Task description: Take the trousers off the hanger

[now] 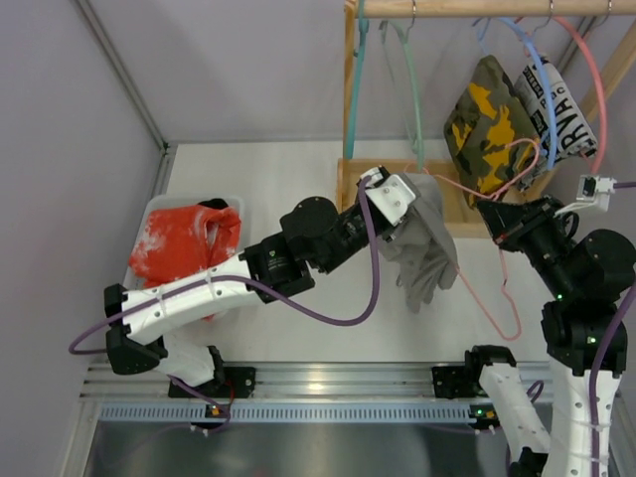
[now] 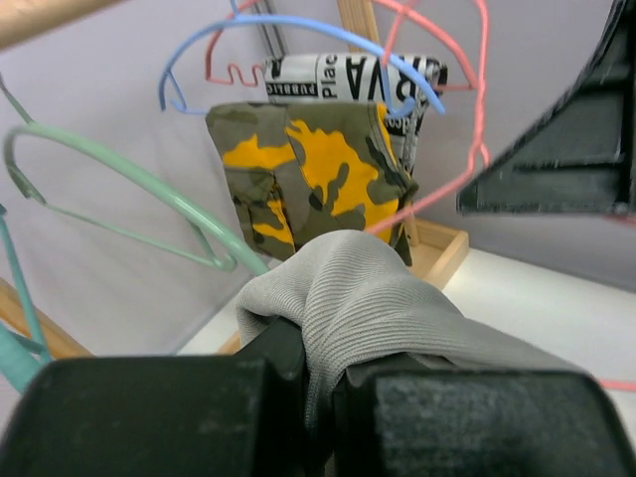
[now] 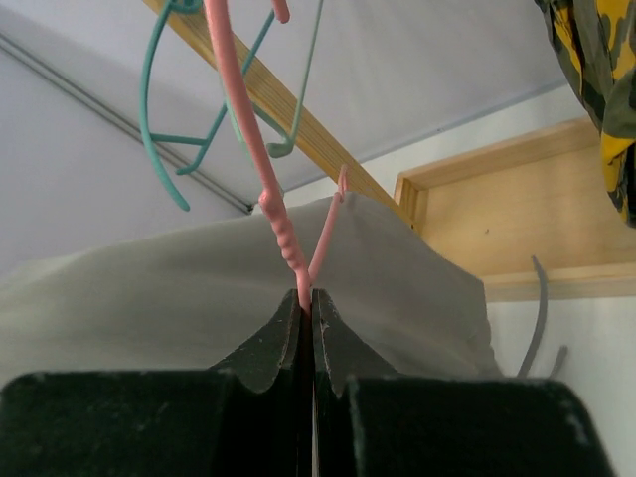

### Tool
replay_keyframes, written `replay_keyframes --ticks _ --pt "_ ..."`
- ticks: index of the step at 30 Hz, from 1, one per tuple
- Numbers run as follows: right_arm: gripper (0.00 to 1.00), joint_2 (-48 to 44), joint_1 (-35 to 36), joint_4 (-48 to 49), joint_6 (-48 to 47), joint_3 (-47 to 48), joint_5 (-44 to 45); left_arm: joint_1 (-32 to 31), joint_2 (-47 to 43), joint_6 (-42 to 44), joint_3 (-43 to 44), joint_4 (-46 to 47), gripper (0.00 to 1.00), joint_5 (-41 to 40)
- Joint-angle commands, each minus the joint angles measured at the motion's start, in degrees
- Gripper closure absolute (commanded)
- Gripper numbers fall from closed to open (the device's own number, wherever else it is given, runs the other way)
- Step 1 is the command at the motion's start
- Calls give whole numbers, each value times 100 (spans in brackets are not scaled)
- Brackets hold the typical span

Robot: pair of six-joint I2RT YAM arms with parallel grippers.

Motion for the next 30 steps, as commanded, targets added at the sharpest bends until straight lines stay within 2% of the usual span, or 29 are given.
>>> replay_keyframes --ticks 1,5,14,23,27,30 --pt "100 -134 -86 241 -116 -223 -42 -13 -388 271 559 252 100 -45" --pt "100 -328 -86 301 24 -881 -95 -13 -388 579 726 437 100 -125" --pt "100 -319 -86 135 -274 -1752 -16 -21 -99 536 1754 428 100 -46" --pt "100 -240 -86 381 -643 -2324 19 -30 104 737 2747 384 100 95" --pt "100 -249 -86 425 -810 -2351 28 -30 -150 922 2643 306 100 60" --pt "100 -249 -86 407 -845 -2325 37 -13 -405 1010 2256 270 100 86"
